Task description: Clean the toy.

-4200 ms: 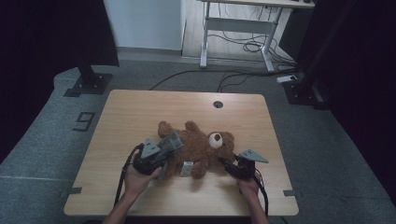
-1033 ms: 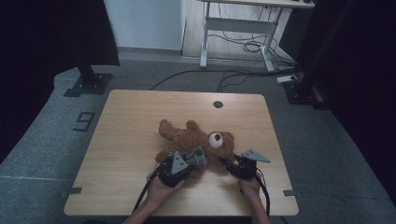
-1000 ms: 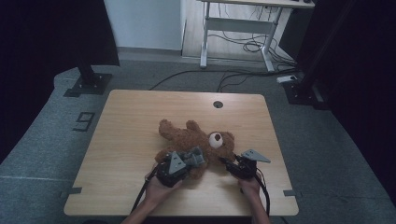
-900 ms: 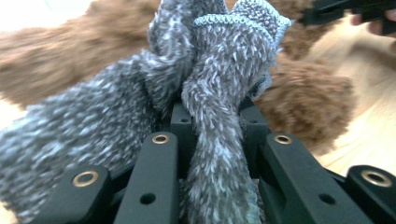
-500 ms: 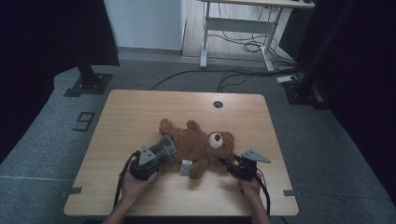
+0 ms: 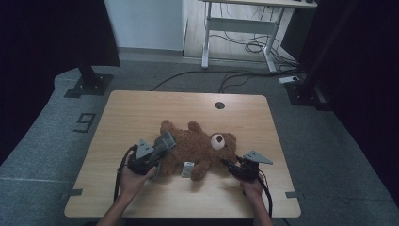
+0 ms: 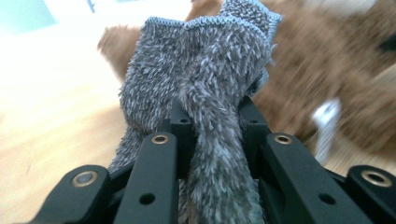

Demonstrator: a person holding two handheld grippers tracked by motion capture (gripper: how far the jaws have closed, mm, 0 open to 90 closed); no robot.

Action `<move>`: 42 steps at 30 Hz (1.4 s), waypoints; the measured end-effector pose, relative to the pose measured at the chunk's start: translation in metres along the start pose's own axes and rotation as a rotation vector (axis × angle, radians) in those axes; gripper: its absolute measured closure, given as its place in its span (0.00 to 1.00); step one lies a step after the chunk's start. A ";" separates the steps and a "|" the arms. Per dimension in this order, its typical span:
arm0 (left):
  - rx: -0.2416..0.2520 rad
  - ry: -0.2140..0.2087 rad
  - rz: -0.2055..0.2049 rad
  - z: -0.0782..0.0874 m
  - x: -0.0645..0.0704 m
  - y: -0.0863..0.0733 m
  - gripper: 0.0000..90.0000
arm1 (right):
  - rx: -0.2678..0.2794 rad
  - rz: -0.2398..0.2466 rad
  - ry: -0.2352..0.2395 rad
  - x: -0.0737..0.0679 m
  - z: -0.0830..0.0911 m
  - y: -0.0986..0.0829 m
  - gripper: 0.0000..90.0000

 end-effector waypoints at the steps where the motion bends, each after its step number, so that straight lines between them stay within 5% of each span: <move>1: 0.014 -0.011 -0.012 -0.001 0.003 0.009 0.81 | 0.000 0.000 0.000 0.000 0.000 0.000 0.61; 8: 0.064 -0.058 -0.083 -0.025 0.025 0.068 0.81 | 0.000 0.000 0.002 0.000 0.000 0.000 0.61; 11: 0.039 -0.057 -0.109 -0.041 0.027 0.080 0.81 | 0.000 0.001 0.003 0.000 0.000 0.000 0.60; 13: 0.021 -0.057 -0.090 -0.052 0.024 0.082 0.81 | -0.001 0.004 0.005 0.000 0.000 0.000 0.60; 17: -0.034 -0.106 -0.046 -0.069 0.022 0.070 0.81 | -0.003 0.006 0.007 0.000 0.000 0.000 0.60; 20: -0.043 -0.108 -0.062 -0.073 0.027 0.058 0.82 | -0.010 0.015 0.012 0.000 0.001 0.000 0.55; 23: -0.017 -0.135 -0.030 -0.071 0.032 0.046 0.82 | -0.005 0.025 0.014 -0.002 0.003 0.001 0.41; 25: 0.001 -0.160 -0.006 -0.067 0.036 0.040 0.83 | 0.026 -0.014 0.029 -0.004 0.008 0.006 0.30; 31: 0.038 -0.175 -0.020 -0.055 0.050 0.027 0.84 | 0.064 -0.062 0.038 -0.006 0.016 0.028 0.15; 35: 0.062 -0.182 0.015 -0.051 0.052 0.022 0.84 | 0.013 -0.075 0.053 -0.008 0.005 0.030 0.08; 42: 0.072 -0.186 0.008 -0.046 0.057 0.017 0.84 | -0.045 -0.128 0.104 -0.008 0.000 0.022 0.04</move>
Point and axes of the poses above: each handheld gripper's, and its own axes: z roughly backward along the jaws, y roughly out of its top, x roughly to its right, the point moved 8 cm from there along -z, roughly forward along the jaws, and after that the axes turned 12 degrees about -z, right-handed, at the moved point
